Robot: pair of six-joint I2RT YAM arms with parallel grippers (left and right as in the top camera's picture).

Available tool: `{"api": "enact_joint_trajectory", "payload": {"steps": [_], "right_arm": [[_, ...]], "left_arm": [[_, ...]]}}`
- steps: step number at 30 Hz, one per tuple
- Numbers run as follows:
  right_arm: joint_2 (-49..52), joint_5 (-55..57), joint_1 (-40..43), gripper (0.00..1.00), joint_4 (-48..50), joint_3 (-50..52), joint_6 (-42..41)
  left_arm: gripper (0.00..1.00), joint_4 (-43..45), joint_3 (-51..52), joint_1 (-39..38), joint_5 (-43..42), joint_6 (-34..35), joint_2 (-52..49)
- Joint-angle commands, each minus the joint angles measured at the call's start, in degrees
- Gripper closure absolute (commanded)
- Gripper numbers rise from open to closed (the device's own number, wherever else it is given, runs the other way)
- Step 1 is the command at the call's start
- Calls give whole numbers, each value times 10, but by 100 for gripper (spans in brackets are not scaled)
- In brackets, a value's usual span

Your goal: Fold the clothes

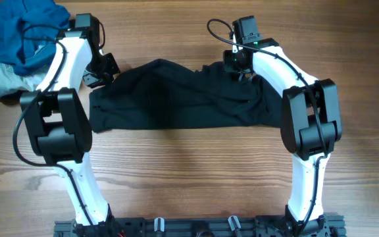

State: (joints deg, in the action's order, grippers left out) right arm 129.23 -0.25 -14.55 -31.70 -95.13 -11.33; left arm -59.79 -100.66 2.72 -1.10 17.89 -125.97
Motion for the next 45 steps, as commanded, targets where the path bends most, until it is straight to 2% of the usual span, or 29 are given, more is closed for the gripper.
{"api": "enact_joint_trajectory", "payload": {"steps": [1,2,3,9,14,18,22,29,34,37,42,45], "right_arm": [[39,24,-1,64,-1,-5,-8],[44,24,-1,86,-4,-5,-9],[46,24,-1,95,-7,-5,-16],[40,24,0,96,-8,-28,-23],[37,17,16,96,-70,-141,-3],[34,-1,29,96,-133,-219,15],[27,-70,45,96,-228,-279,24],[-38,-136,80,96,-321,-281,66],[-100,-213,110,96,-381,-281,118],[-115,-255,119,96,-383,-281,152],[-115,-251,128,96,-266,-280,174],[-115,-251,128,96,-248,-280,179]], "left_arm": [[96,0,2,0,8,-10,21],[96,0,2,0,8,-10,21],[96,0,2,0,8,-10,21],[96,43,1,1,8,-10,25],[96,102,-10,10,8,-9,49],[96,103,-25,23,8,-10,73],[96,101,-25,29,10,-12,103],[96,76,-25,30,10,-12,137],[96,17,-25,30,11,-12,141],[96,8,-25,33,12,-12,141],[96,54,-25,38,12,-12,141],[96,88,-25,38,12,-12,141]]}}
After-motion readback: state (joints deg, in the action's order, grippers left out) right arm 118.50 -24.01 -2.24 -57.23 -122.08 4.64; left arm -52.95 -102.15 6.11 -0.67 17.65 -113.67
